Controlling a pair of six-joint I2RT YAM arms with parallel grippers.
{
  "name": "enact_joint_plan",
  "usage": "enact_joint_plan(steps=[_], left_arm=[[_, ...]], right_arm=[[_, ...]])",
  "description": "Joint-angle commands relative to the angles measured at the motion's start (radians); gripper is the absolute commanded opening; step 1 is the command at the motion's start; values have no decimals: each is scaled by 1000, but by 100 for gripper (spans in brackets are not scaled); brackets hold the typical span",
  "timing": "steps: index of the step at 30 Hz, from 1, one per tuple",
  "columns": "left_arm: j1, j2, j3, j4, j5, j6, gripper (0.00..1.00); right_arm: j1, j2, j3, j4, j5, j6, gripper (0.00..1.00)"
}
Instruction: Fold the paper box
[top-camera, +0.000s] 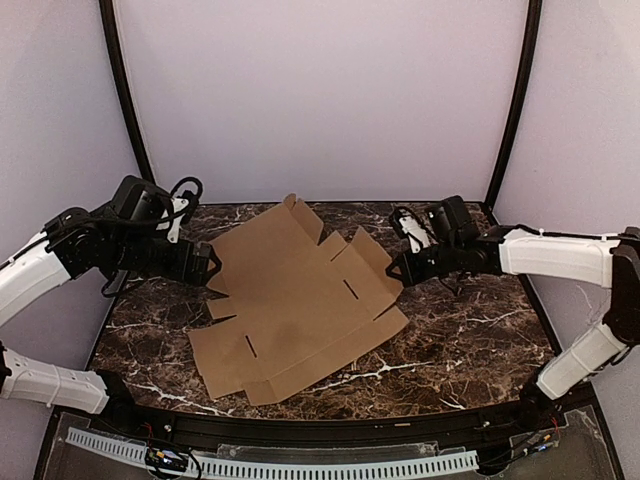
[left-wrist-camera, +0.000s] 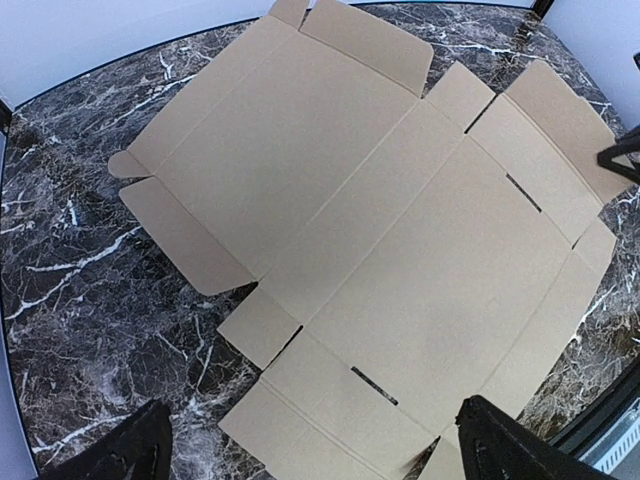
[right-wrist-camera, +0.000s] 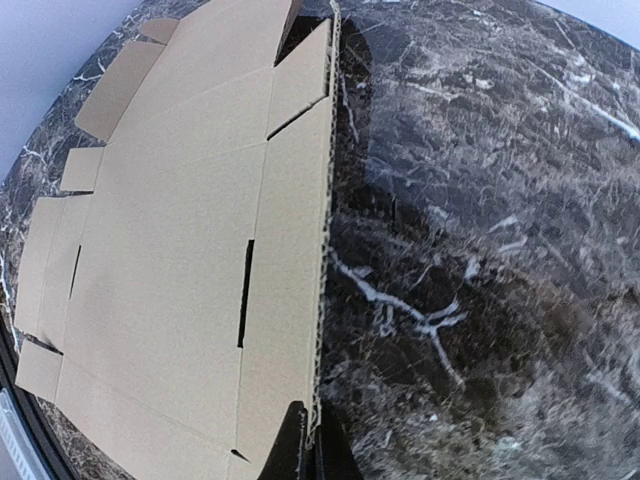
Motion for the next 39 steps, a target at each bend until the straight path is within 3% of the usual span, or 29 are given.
enact_joint_plan(steps=[1,11,19,25,28,37,39], left_arm=[[-2,-26,1,-28,37,26,100],[-3,-71,-53,-4,127,3,100],[-2,-108,-98,7,130,-10,100],[-3,-107,-119,27,115,1,100],[-2,-106,-130,39,99,11,100],[-3,-68,-126,83,77,35,100],[-3,-57,-129,103,70,42,100]], right_arm=[[-53,127,204,-236,-112,-262,0],[-116,409,500,-453,2,-601,0],[-155,449,634,-470,61,-638,1],[-156,337,593,-458,65,-528,57],[-156,259,516,-445,70,-431,67],[-155,-135,92,-242,-51,-63,71],[-156,-206,5,-196,-77,14,78]])
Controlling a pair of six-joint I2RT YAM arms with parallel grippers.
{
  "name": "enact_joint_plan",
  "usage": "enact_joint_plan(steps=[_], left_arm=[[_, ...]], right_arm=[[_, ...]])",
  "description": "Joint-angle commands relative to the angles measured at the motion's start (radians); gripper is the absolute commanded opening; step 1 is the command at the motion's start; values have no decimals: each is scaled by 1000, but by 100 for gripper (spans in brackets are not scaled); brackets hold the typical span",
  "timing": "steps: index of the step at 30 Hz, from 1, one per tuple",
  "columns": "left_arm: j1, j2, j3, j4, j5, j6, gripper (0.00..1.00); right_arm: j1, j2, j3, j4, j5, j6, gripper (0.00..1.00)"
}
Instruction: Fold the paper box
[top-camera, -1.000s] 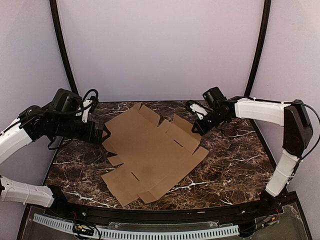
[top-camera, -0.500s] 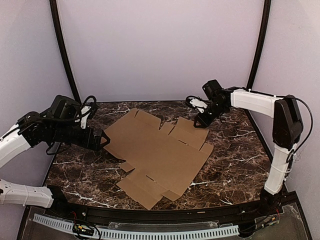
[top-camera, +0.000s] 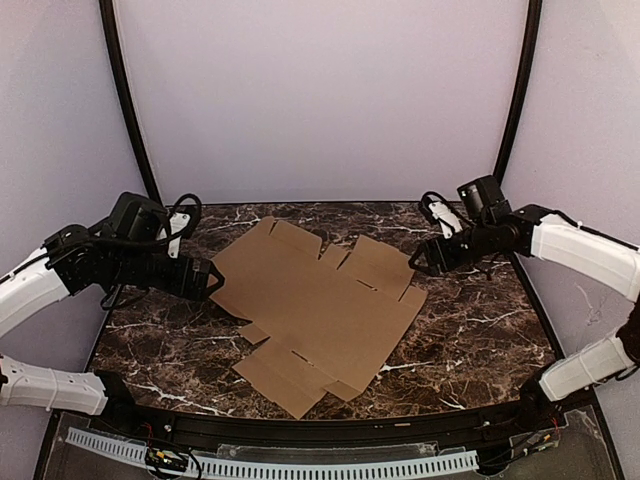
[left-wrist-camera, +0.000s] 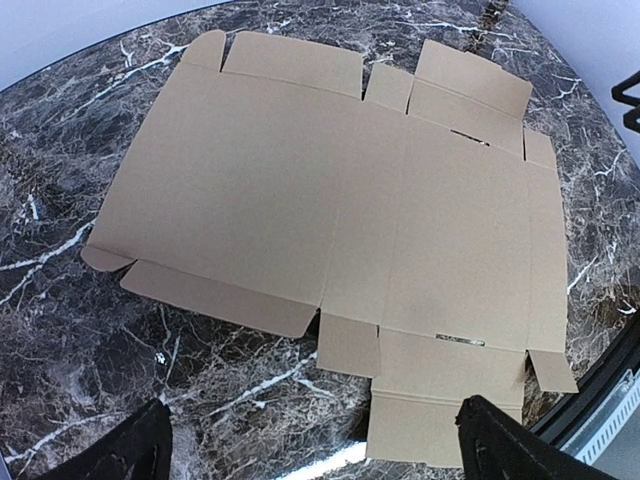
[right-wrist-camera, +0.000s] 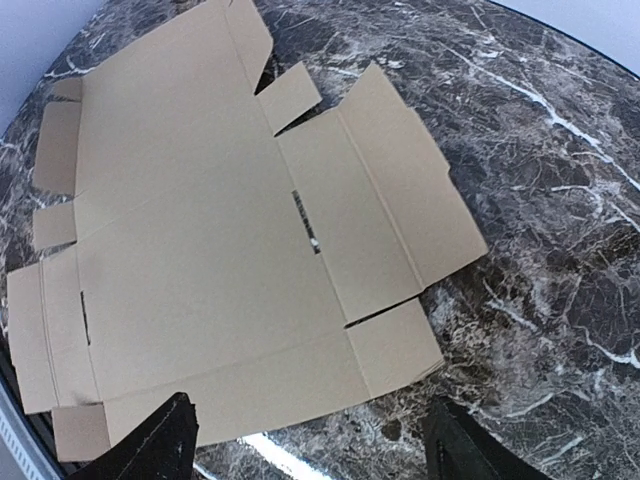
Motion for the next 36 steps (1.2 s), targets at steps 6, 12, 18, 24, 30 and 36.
enact_joint_plan(steps=[6,12,18,24,30,36], left_arm=[[-3,66,4,89,-25,38,100],[-3,94,14,102,-19,34,100],[-3,86,-10,108,-27,32,99],[-3,92,-17,116,-21,36,99],[-3,86,-18,110,-13,46,99],[-3,77,-14,107,-8,53,100]], right_arm=[[-13,-234,-318,195,33,468,99],[-13,-264,-502,361,-175,641,98],[94,-328,-697,590,-140,910,92],[195,-298,-819,809,-47,1137,82],[235,-221,-865,941,14,1291,77],[249,-82,-920,1170,43,1409,75]])
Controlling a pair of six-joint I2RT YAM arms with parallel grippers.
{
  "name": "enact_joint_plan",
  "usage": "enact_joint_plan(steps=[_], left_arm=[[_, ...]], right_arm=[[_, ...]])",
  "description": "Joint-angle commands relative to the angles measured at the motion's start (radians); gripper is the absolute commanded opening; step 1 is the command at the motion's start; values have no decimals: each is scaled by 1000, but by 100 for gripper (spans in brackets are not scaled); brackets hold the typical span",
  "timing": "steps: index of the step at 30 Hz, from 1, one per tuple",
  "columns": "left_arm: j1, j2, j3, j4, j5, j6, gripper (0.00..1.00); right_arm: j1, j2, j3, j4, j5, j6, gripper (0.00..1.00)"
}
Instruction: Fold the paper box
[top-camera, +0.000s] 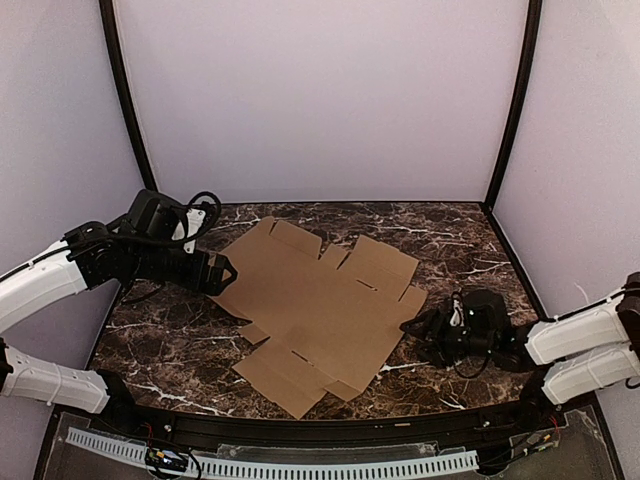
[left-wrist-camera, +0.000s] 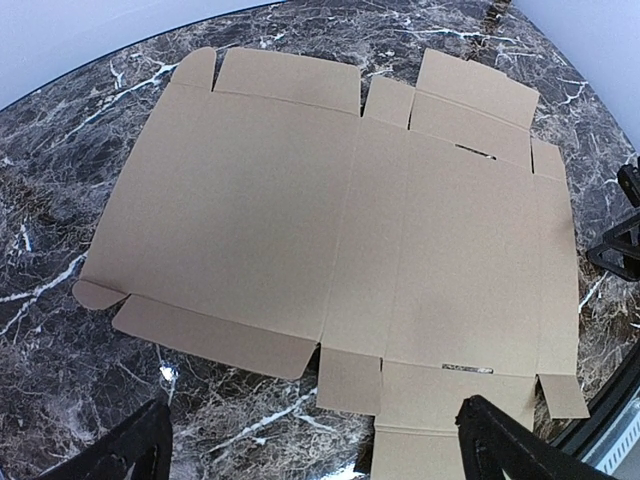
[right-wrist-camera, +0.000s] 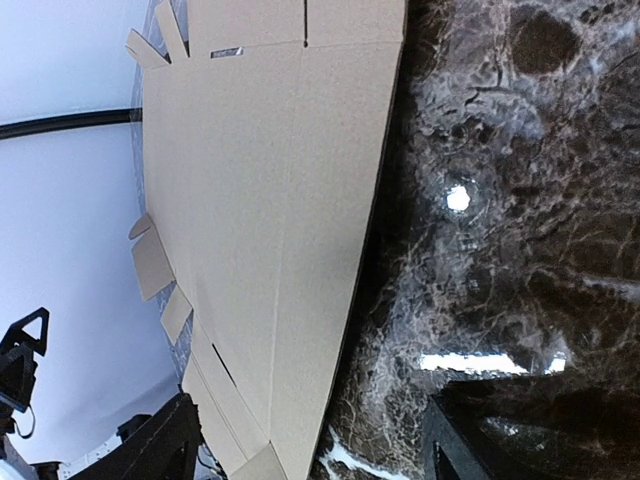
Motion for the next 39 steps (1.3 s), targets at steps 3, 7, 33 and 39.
enact_joint_plan(steps=[3,7,33,39], left_arm=[[-3,-23,-10,-13,12,17,100],[-3,-26,-4,-22,13,15,100],[-2,-23,26,-63,0,8,100],[-3,-31,42,-83,-7,9,100]], right_arm=[[14,179,-43,306,40,146,73],[18,345,-50,495,18,192,70],[47,985,-65,1217,-16,310,14],[47,965,-53,1226,-19,299,0]])
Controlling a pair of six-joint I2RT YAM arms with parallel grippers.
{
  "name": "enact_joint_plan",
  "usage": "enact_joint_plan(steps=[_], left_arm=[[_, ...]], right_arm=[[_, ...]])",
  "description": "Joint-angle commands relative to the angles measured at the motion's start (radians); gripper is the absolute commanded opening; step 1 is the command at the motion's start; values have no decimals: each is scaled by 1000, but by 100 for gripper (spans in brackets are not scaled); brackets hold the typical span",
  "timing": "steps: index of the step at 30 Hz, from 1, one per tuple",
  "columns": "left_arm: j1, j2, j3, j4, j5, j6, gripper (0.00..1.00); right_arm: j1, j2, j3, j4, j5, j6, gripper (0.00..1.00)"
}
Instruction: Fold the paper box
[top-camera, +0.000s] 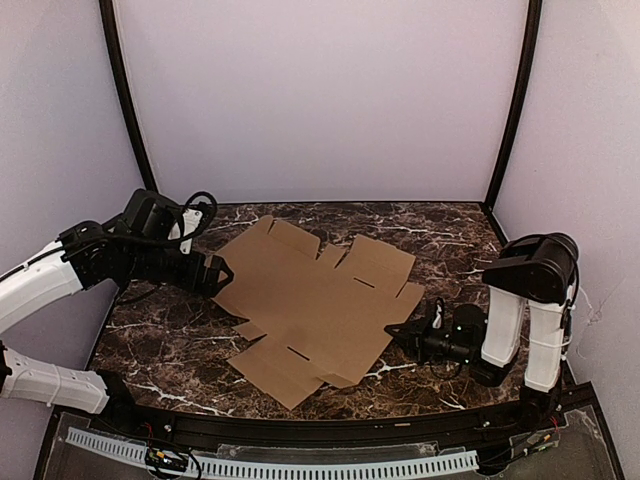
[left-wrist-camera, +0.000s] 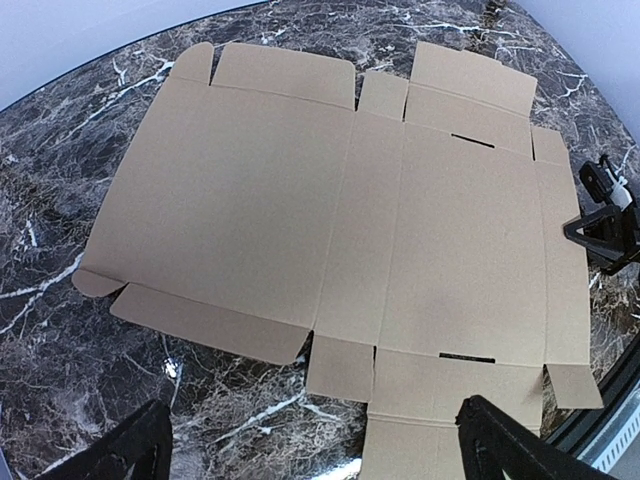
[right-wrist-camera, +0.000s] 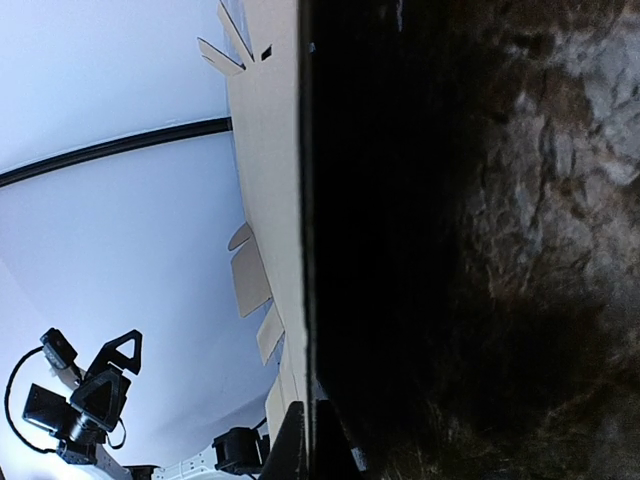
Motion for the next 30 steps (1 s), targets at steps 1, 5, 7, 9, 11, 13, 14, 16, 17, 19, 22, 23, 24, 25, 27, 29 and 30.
enact_joint_plan(steps=[1,5,7,9,11,13,14,16,17,19,22,23,24,25,27,29,30], left_arm=[[-3,-17,35,-51,-9,-1,100],[-2,-31,49,-63,-19,5,100],[-3,-37,58,-76,-33,9,100],[-3,-45,64,-90,-47,15,100],[-3,-56,69,-106,-62,21,100],[-3,-71,74,-123,-74,23,100],[-3,-82,76,-133,-81,24,100],[-3,-94,84,-148,-87,25,100],[-3,-104,88,-153,-88,25,100],[-3,-118,92,-164,-90,25,99],[-3,-132,98,-178,-95,25,100],[-3,-138,101,-181,-96,25,99],[-3,-141,103,-185,-98,25,99],[-3,-146,104,-187,-99,26,99],[-3,-155,107,-192,-98,27,100],[-2,-161,110,-195,-100,28,99],[-3,-163,111,-198,-102,28,99]], right_arm=[[16,115,-32,83,5,15,0],[14,41,-34,53,5,-19,0],[13,-21,-28,-1,-5,-49,0],[10,-81,-17,-58,-21,-86,0],[7,-153,-4,-127,-39,-125,0],[-3,-235,20,-238,-68,-172,0],[-12,-278,37,-310,-85,-203,0],[-36,-377,77,-466,-128,-275,0],[-51,-425,99,-546,-150,-316,0],[-86,-516,150,-722,-187,-399,0],[-140,-633,235,-990,-236,-556,0],[-160,-661,268,-1078,-258,-605,0],[-178,-685,306,-1159,-291,-653,0],[-195,-698,344,-1236,-318,-706,0],[-221,-713,427,-1384,-351,-808,0],[-242,-730,522,-1552,-363,-900,0],[-251,-736,562,-1619,-364,-948,0]])
